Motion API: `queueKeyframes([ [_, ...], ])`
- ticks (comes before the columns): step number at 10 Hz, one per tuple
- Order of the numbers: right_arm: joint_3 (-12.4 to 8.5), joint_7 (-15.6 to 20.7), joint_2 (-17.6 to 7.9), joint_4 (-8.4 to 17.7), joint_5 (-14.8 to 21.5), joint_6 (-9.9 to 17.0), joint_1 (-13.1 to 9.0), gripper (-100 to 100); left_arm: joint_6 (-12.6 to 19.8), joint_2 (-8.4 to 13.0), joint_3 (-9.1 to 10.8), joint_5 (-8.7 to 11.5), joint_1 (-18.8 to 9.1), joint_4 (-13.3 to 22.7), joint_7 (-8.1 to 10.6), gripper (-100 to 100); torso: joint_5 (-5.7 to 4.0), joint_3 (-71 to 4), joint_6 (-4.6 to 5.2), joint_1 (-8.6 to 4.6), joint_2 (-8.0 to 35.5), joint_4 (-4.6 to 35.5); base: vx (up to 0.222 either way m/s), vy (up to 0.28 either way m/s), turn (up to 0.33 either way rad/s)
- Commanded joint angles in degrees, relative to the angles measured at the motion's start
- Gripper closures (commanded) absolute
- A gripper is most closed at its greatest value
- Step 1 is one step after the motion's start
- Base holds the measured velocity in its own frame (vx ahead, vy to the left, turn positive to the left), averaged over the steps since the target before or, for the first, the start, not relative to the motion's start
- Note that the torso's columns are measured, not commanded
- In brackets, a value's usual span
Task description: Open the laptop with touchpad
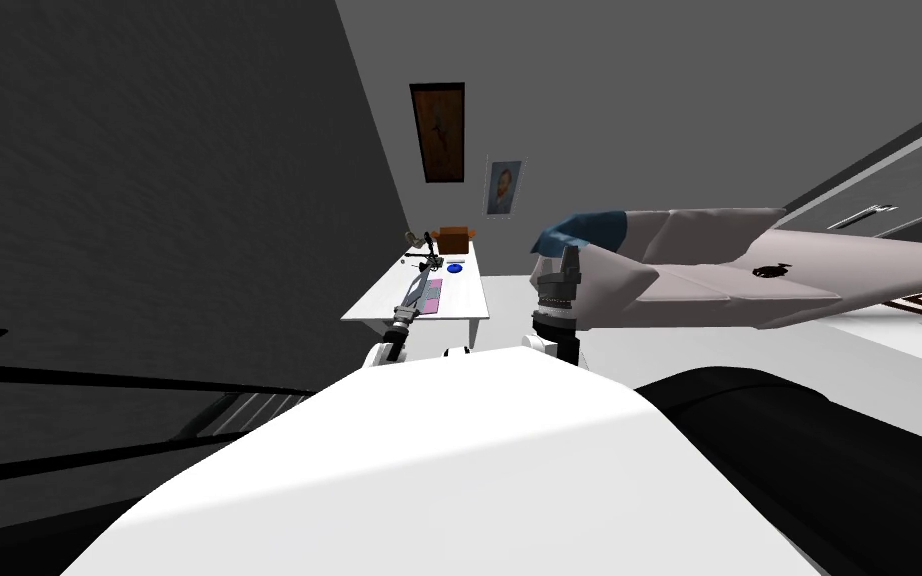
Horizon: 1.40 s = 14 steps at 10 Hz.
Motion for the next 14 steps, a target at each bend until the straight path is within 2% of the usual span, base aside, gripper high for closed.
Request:
queueKeyframes([
  [1, 0.00, 0.00, 0.00, 0.00, 0.00, 0.00, 0.00, 0, -0.20, -2.32, 0.21, -1.96, -0.75, 2.57, -3.61, 100, 0.00, 0.01, 0.02, -0.07, 0.04, -0.02, -0.016, 0.025, 0.016],
  [2, 0.00, 0.00, 0.00, 0.00, 0.00, 0.00, 0.00, 0, -0.99, -4.48, 0.36, -3.67, -2.17, 4.49, -6.04, 100, -0.03, 0.03, 0.01, -0.11, 0.07, 0.03, -0.022, 0.021, 0.053],
  [3, 0.00, 0.00, 0.00, 0.00, 0.00, 0.00, 0.00, 0, -1.40, -3.56, 0.47, -2.73, -1.85, 3.14, -5.05, 100, -0.02, 0.03, 0.07, -0.15, 0.07, 0.01, -0.019, 0.002, 0.001],
  [4, 0.00, 0.00, 0.00, 0.00, 0.00, 0.00, 0.00, 0, -3.68, -3.78, 1.25, -2.62, -1.53, 4.65, -8.54, 100, -0.12, 0.07, 0.07, -0.25, 0.19, 0.21, 0.021, -0.031, 0.045],
  [5, 0.00, 0.00, 0.01, 0.00, 0.00, 0.00, 0.01, 0, -3.68, -3.78, 1.25, -2.62, -1.53, 4.65, -8.84, 100, -0.19, 0.07, 0.03, -0.32, 0.15, 0.22, 0.034, -0.038, 0.044],
  [6, 0.00, 0.00, 0.01, 0.00, 0.00, 0.00, 0.01, 0, -5.66, -3.86, 2.05, -2.30, -1.08, 6.02, -10.81, 100, -0.22, 0.04, 0.09, -0.32, 0.10, 0.23, 0.053, -0.030, 0.057],
  [7, 0.00, 0.00, 0.01, 0.00, 0.00, 0.00, 0.01, 0, -5.66, -3.86, 2.05, -2.30, -1.08, 6.02, -12.01, 100, -0.17, -0.01, 0.08, -0.26, -0.02, 0.10, 0.041, -0.025, 0.034],
  [8, 0.00, 0.00, 0.00, 0.00, 0.00, 0.00, 0.01, 0, -7.65, -3.94, 2.86, -1.98, -0.63, 7.39, -13.93, 100, -0.13, -0.04, 0.12, -0.20, -0.06, 0.07, 0.050, -0.037, 0.048],
  [9, 0.00, 0.00, 0.01, 0.00, 0.00, 0.00, 0.01, 0, -5.08, -2.82, 1.63, -2.34, -2.25, 5.69, -11.27, -100, -0.11, -0.09, 0.12, -0.21, -0.18, -0.02, -0.010, -0.020, -0.037],
  [12, 0.00, 0.00, 0.00, 0.00, 0.00, 0.00, -0.01, 0, -0.08, -0.43, -0.22, -3.16, -4.85, 4.47, -7.96, -100, -0.37, 0.55, 0.15, -0.58, 1.00, 0.63, -0.083, 0.026, -0.102],
  [13, 0.00, 0.00, 0.00, 0.00, 0.00, 0.00, -0.01, 0, 0.43, -0.43, -0.22, -3.16, -4.85, 4.47, -7.96, -100, -0.41, 0.53, 0.14, -0.67, 0.97, 0.64, -0.052, 0.019, -0.023],
  [14, 0.00, 0.00, 0.00, 0.00, 0.00, 0.00, -0.01, 0, 2.27, 0.36, -0.84, -3.43, -5.72, 4.06, -6.85, -100, -0.42, 0.40, 0.13, -0.74, 0.76, 0.57, -0.050, 0.012, -0.043],
])
